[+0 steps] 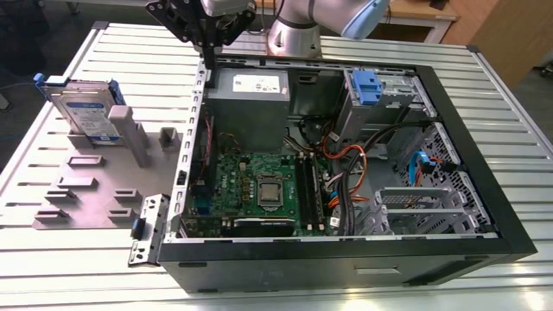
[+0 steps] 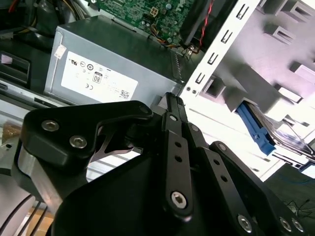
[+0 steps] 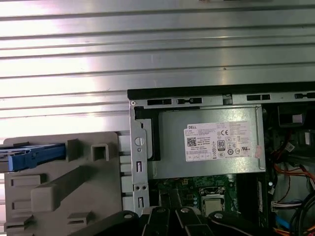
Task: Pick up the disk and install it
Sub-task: 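Reach for the disk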
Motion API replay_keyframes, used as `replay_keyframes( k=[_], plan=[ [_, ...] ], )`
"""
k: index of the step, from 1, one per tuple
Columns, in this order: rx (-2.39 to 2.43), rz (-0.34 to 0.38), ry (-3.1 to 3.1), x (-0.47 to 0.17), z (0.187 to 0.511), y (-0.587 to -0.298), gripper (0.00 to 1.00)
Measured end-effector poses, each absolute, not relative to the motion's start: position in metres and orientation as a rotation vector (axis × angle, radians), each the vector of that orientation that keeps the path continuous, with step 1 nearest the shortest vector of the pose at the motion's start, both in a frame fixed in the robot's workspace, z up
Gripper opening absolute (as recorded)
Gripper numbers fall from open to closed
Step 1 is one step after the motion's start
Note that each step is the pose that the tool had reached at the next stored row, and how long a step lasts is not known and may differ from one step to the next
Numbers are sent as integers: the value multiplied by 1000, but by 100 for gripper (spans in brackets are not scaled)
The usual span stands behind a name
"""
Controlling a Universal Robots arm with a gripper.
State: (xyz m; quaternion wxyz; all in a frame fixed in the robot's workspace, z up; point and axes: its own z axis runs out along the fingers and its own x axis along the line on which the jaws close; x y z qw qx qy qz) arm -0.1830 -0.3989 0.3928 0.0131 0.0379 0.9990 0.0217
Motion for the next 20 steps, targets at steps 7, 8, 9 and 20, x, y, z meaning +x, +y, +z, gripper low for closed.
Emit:
replay_keyframes(
  k=[7,8,9,20],
  plan=[
    [118,68,3112,-185,393,-399,11],
    [118,68,3112,-185,393,-399,11],
    [118,68,3112,-186,393,-399,11],
    [118,68,3112,-189,393,-399,11]
  ],
)
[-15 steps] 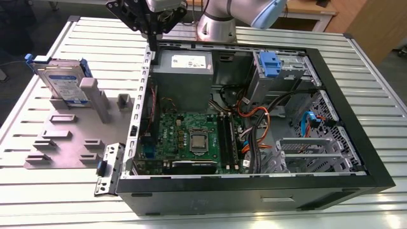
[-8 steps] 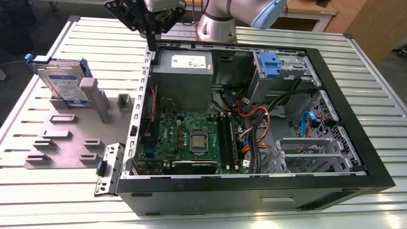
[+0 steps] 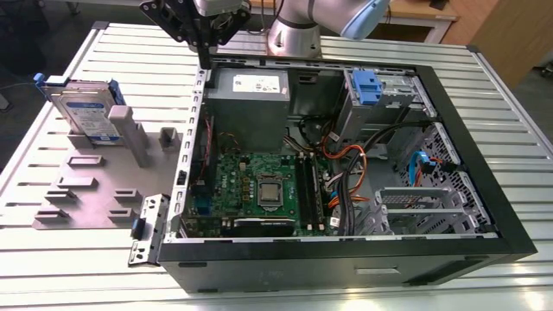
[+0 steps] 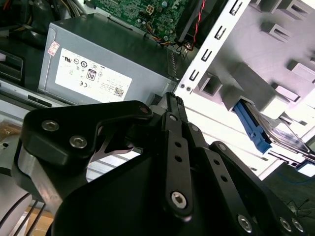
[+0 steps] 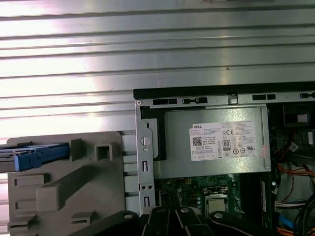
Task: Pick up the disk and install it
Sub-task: 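Reach for the disk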
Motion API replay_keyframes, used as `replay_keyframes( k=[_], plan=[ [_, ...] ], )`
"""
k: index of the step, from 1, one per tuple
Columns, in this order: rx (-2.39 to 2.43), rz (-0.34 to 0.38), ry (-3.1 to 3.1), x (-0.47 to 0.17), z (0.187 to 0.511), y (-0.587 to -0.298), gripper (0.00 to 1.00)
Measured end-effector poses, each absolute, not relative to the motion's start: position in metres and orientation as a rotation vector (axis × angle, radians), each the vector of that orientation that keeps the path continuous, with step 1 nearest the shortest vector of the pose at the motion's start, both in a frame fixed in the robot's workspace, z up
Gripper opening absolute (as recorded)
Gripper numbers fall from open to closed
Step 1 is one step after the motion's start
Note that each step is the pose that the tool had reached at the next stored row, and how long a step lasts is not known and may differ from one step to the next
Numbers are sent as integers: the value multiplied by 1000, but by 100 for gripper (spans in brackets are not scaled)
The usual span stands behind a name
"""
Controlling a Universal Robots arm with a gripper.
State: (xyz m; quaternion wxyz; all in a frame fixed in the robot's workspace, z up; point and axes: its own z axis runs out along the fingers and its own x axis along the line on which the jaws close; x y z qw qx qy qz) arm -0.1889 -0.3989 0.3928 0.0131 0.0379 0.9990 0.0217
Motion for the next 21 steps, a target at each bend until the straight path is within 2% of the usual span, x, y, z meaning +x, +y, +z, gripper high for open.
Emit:
replay_keyframes(
  k=[21],
  plan=[
    [118,68,3113,-217,393,-399,11]
  ],
)
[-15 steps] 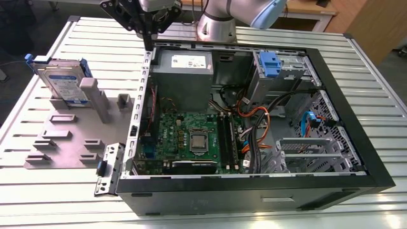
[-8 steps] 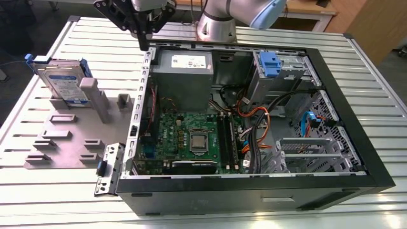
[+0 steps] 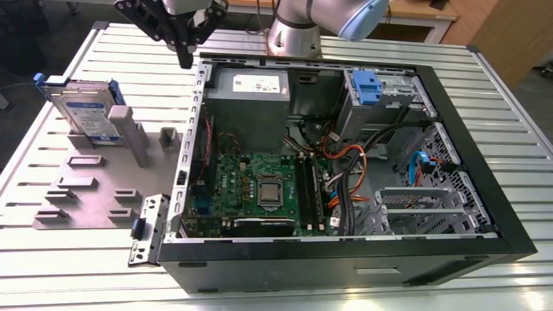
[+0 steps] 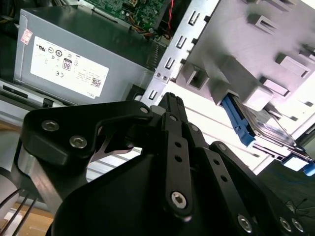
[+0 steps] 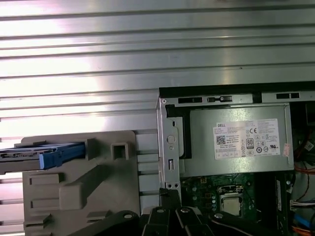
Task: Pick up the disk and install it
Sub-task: 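Reach for the disk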
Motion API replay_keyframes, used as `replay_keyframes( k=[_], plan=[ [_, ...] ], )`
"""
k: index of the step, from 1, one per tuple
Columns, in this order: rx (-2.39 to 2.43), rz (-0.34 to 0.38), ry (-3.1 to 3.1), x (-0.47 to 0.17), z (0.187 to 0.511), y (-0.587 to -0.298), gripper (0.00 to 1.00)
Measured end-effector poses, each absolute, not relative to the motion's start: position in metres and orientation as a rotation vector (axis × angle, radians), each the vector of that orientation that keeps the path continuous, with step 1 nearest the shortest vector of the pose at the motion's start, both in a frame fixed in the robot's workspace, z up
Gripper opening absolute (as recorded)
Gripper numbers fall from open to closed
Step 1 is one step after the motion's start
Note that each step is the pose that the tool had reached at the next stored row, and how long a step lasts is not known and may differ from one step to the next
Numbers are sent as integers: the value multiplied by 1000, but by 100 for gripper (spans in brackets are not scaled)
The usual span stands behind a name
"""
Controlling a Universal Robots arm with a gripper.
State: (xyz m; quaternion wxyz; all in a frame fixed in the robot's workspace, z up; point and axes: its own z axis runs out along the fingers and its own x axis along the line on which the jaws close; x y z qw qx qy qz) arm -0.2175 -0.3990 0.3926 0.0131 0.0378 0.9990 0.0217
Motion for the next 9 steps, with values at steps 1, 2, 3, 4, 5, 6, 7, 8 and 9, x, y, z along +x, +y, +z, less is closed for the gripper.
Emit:
replay_keyframes(
  k=[1,2,3,4,5,6,7,8,9],
  plan=[
    [118,68,3112,-219,393,-399,11],
    [118,68,3112,-221,393,-399,11],
    [118,68,3112,-223,393,-399,11],
    [118,68,3112,-225,393,-399,11],
    [118,68,3112,-226,393,-399,11],
    [118,68,3112,-226,392,-399,11],
    [118,68,3112,-226,393,-399,11],
    [118,68,3113,-227,393,-399,11],
    [118,68,3113,-227,393,-399,11]
  ],
)
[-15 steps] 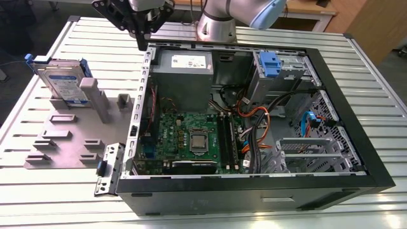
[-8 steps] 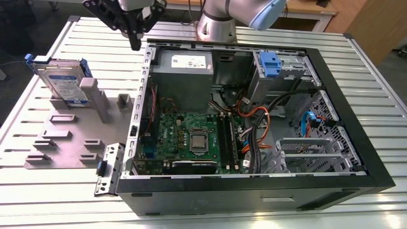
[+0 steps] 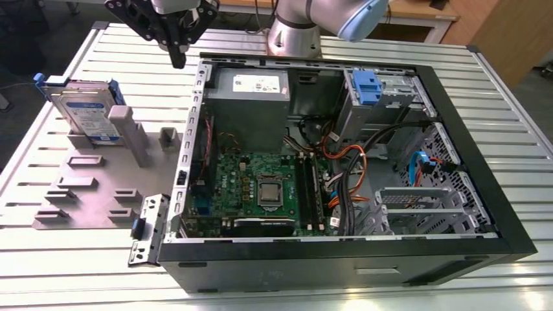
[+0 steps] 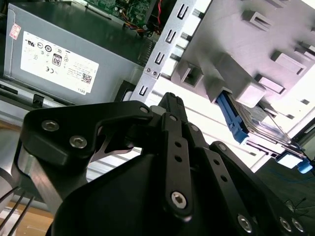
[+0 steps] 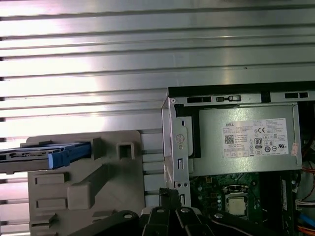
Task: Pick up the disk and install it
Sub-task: 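Reach for the disk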
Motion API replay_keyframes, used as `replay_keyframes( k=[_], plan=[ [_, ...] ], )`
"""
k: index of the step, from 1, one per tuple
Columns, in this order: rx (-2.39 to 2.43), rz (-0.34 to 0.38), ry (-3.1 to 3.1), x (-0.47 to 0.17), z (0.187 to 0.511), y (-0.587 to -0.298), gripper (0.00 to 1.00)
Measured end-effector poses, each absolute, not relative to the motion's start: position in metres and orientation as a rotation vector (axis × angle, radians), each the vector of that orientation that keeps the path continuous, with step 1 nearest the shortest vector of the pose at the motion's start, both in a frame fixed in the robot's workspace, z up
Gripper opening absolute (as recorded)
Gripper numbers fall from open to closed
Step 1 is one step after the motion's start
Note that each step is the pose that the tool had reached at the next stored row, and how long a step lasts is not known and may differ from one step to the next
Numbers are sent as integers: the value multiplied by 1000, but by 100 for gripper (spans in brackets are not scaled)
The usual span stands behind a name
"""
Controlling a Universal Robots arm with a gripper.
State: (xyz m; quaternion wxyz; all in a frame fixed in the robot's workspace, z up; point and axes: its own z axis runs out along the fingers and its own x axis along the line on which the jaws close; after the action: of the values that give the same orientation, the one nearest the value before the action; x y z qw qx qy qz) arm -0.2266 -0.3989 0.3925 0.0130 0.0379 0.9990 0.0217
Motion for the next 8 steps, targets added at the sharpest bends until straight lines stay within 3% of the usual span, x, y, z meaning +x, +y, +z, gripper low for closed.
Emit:
replay_keyframes(
  k=[8],
  plan=[
    [118,68,3112,-228,393,-399,11]
  ],
)
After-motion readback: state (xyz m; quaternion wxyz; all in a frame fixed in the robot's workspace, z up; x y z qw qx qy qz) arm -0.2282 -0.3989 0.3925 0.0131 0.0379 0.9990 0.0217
